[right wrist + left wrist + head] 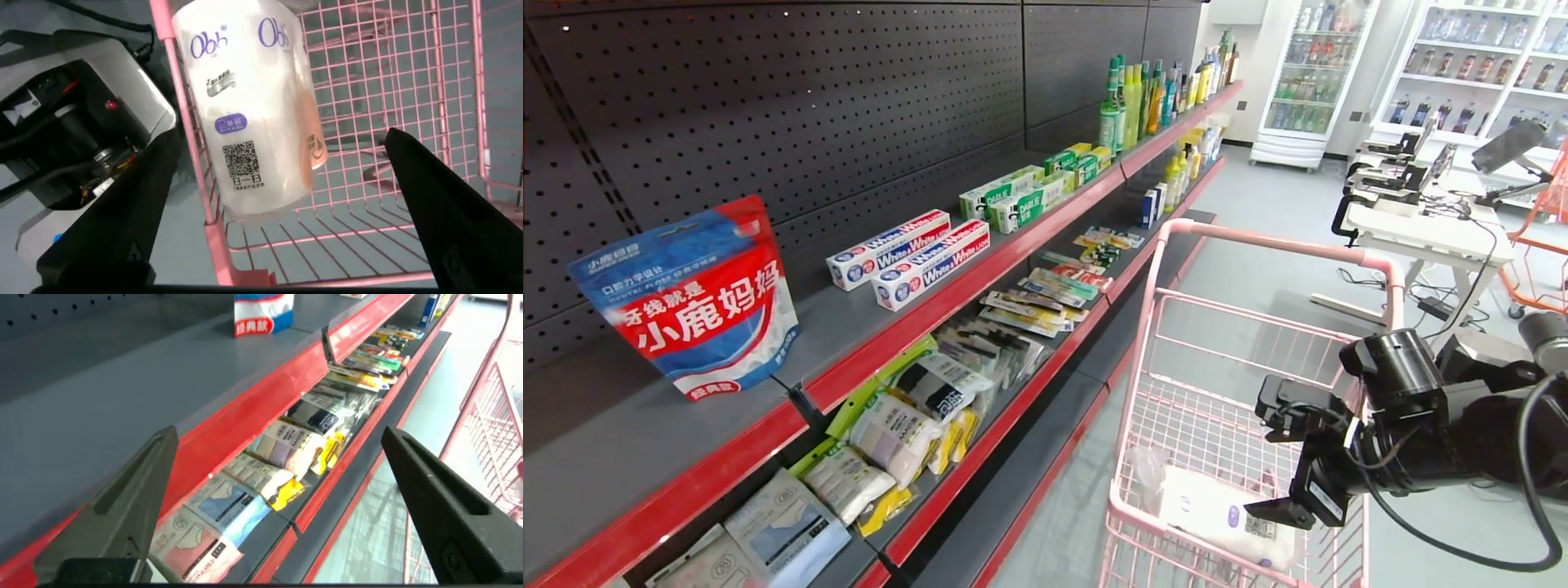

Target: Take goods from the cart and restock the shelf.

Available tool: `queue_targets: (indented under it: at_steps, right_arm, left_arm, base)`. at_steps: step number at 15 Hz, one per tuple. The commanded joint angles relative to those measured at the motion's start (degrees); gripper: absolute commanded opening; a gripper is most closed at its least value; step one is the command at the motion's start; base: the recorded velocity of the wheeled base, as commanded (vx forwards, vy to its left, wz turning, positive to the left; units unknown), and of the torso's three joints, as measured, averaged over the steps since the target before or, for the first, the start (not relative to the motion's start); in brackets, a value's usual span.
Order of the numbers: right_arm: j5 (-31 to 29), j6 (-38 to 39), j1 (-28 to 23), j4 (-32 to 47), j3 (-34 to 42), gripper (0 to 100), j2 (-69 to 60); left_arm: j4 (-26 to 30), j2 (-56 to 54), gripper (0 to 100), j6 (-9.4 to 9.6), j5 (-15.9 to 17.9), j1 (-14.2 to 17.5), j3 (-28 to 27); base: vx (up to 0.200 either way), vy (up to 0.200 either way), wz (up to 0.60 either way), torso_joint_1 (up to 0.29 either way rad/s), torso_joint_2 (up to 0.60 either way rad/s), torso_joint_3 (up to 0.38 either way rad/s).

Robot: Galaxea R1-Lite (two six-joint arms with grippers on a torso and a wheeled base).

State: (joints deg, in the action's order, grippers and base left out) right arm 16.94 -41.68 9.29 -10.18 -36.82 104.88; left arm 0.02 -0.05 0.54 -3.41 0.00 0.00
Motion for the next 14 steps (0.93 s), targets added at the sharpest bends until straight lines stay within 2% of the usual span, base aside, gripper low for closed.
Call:
queue_targets:
  at_steps: [1,3,6,14]
  right_arm:
    - [0.0,0.0,0.0,0.0,0.1,100,0.1]
    - [0.0,0.0,0.0,0.0,-0.3,100,0.0]
    - [0.2,0.0,0.7,0.0,-2.6,100,-0.3]
    - [-2.3,0.0,3.1,0.8,-2.8,100,-1.7]
  left_arm:
    - [0.0,0.0,100,-0.01,0.0,0.0,0.0]
    - [0.1,0.0,100,-0.01,0.0,0.0,0.0]
    - [0.1,0.0,100,-0.01,0.0,0.0,0.0]
    - [0.0,0.0,100,-0.01,0.0,0.0,0.0]
  base:
    - [0.0,0.0,0.6,-0.168,0.39,0.207]
    - [0.0,0.0,0.6,-0.188,0.42,0.229]
    - [0.0,0.0,0.0,-0.157,0.39,0.212]
    - [0.0,0.0,0.0,-0.015,0.03,0.019]
